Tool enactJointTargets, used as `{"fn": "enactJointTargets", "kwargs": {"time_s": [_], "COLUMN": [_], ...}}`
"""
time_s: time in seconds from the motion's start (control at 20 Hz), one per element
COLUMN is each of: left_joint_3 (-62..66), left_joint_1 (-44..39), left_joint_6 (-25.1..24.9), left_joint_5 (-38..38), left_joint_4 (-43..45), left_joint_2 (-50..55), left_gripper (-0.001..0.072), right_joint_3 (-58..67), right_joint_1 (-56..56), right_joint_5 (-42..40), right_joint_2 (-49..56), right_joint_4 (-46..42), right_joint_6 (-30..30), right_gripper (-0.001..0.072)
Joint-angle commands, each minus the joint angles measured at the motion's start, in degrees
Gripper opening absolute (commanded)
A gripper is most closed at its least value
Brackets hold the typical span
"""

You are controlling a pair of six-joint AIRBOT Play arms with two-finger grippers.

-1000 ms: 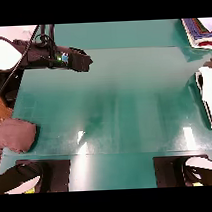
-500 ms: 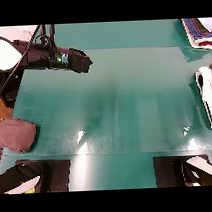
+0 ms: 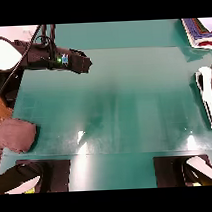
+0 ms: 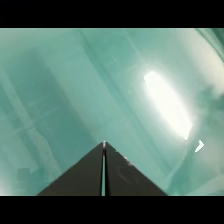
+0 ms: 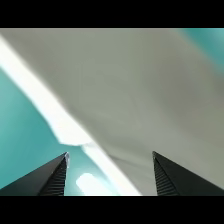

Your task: Fold the shirts.

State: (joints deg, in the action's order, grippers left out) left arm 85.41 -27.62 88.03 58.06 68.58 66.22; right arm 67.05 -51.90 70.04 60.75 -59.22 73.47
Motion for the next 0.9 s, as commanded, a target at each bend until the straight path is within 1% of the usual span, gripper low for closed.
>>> {"fn": "enactJointTargets", "kwargs": {"time_s": [0.0, 0.05, 0.2, 0.25, 0.3, 0.4, 0.45, 0.6, 0.85], "left_joint_3": [0.0, 0.0, 0.0, 0.0, 0.0, 0.0, 0.0, 0.0, 0.0], "left_joint_1": [0.0, -0.02, 0.0, 0.0, 0.0, 0.0, 0.0, 0.0, 0.0], "left_joint_6": [0.02, 0.04, 0.04, 0.04, 0.04, 0.04, 0.04, 0.04, 0.04], "left_joint_5": [-0.09, -0.24, -0.52, -0.63, -0.61, -0.61, -0.61, -0.63, -0.63], "left_joint_4": [0.04, -0.02, -0.04, -0.04, -0.02, -0.02, -0.02, -0.04, -0.02], "left_joint_2": [-0.04, -0.04, -0.04, -0.04, -0.04, -0.04, -0.04, -0.04, -0.04], "left_gripper": [0.0024, 0.0024, 0.0024, 0.0024, 0.0024, 0.0024, 0.0024, 0.0024, 0.0024], "right_joint_3": [2.93, 3.96, 6.16, 6.67, 6.91, 6.88, 6.86, 6.8, 6.78], "right_joint_1": [13.92, 19.67, 34.71, 39.3, 43.17, 49.77, 52.35, 56.3, 56.94], "right_joint_5": [-1.57, -2.16, -4.22, -5.49, -6.97, -9.73, -10.71, -11.76, -10.47], "right_joint_2": [-0.13, -0.13, -0.13, -0.13, -0.13, -0.11, -0.13, 0.02, 0.26], "right_joint_4": [10.19, 10.08, 9.92, 9.75, 9.6, 9.6, 9.57, 9.57, 9.57], "right_joint_6": [0.0, 0.0, -0.02, -0.02, -0.02, -0.04, -0.09, -0.11, -0.09], "right_gripper": [0.0606, 0.0594, 0.0593, 0.053, 0.0403, 0.0074, 0.0017, 0.0017, 0.0017]}}
